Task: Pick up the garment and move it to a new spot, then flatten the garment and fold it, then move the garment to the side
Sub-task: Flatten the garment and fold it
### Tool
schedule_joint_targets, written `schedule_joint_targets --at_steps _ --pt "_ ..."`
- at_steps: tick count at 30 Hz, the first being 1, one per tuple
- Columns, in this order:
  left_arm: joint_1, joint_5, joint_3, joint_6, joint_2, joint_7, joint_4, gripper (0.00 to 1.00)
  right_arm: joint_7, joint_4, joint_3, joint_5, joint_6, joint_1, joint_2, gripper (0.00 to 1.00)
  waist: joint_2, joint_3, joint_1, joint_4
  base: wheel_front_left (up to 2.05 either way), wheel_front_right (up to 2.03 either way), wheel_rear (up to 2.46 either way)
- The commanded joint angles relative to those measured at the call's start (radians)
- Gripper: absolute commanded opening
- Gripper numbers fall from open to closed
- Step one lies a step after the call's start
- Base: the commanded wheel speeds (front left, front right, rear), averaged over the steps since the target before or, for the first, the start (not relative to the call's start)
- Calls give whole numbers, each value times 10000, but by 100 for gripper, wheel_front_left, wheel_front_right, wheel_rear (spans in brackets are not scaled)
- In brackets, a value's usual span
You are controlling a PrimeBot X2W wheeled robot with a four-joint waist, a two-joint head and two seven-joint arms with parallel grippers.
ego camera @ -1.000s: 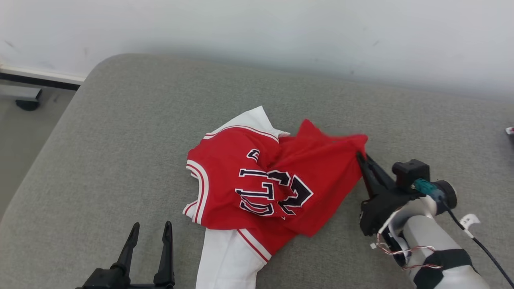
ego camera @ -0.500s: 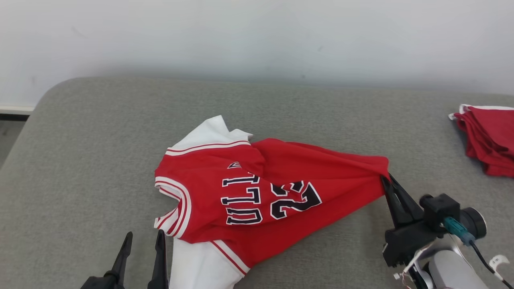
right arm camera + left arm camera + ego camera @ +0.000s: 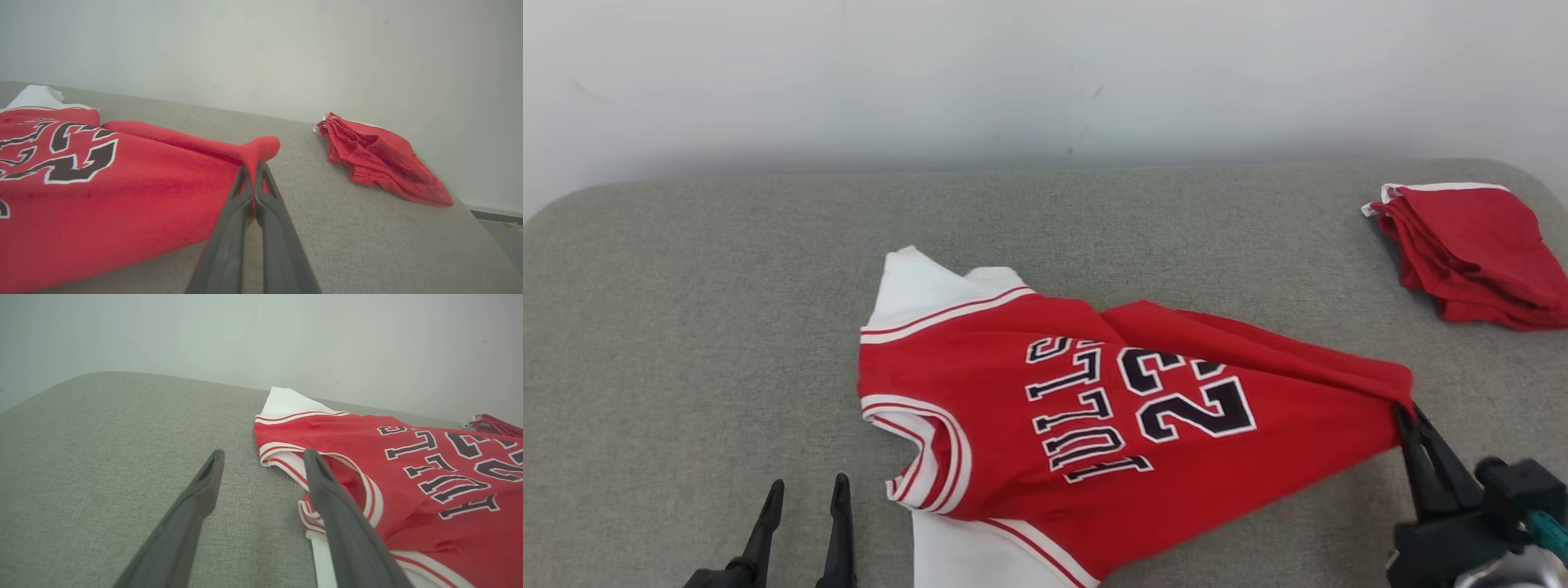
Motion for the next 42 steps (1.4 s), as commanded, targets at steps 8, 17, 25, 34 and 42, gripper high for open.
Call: schedule_joint_targets --at_steps 8,17,25,34,42 --pt "-68 -167 0 -55 -8 -14 93 100 557 -1153 -937 -79 -27 1288 269 0 0 107 1 -86 0 0 0" --pt "-220 -188 -172 -71 -7 -14 222 100 791 -992 134 -69 -27 67 538 0 0 70 1 137 0 0 0" --pt "-405 -247 -448 -117 -8 -14 306 100 787 1179 1512 -45 -27 -2714 715 0 0 140 1 798 0 0 0" --pt "-603 -476 -1085 -41 -7 -14 492 100 38 5420 2368 63 -27 -5206 1143 0 0 225 1 1827 0 0 0" --pt "-388 -561 -1119 77 -8 -14 488 100 -495 7062 2626 205 -27 -5982 1351 100 0 64 1 1656 0 0 0"
